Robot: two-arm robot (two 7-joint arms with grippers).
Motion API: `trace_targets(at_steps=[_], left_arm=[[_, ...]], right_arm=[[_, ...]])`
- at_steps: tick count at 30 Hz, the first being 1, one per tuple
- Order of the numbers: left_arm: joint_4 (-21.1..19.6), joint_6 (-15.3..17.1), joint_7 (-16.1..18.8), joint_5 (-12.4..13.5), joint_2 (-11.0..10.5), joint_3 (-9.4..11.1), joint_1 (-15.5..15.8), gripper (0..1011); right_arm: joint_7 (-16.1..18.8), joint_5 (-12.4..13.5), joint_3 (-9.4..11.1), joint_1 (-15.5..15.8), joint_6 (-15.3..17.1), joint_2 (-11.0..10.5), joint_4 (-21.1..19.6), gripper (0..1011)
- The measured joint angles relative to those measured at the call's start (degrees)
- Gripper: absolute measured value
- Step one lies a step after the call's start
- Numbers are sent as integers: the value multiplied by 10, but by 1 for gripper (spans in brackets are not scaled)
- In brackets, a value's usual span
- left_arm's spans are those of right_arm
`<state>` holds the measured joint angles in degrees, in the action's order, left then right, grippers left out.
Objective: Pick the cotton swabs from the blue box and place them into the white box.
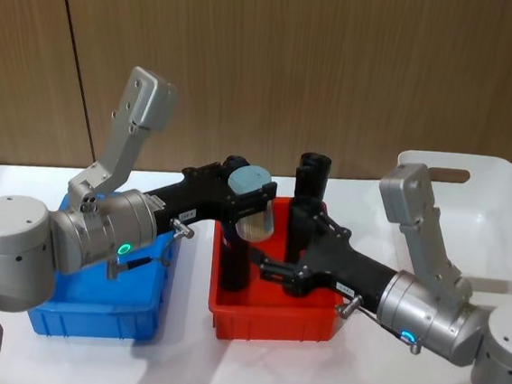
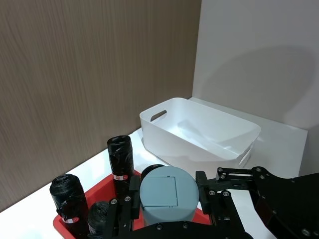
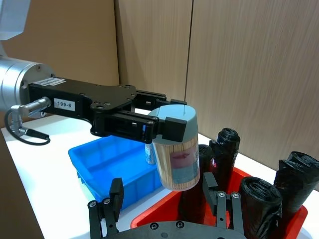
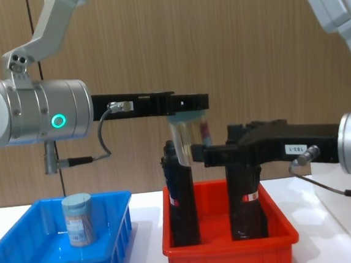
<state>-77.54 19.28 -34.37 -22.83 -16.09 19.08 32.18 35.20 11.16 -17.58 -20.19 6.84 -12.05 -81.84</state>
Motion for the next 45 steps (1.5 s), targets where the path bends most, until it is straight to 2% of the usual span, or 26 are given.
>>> trace_targets(at_steps=[22,45], left_arm=[[0,0,0,0,0,0,0,671],[0,0,0,0,0,0,0,671]], right_arm=[[4,6,-7,-47,-9,23,76,1002],[3,9,-9,-82,-32,35,142,1002]])
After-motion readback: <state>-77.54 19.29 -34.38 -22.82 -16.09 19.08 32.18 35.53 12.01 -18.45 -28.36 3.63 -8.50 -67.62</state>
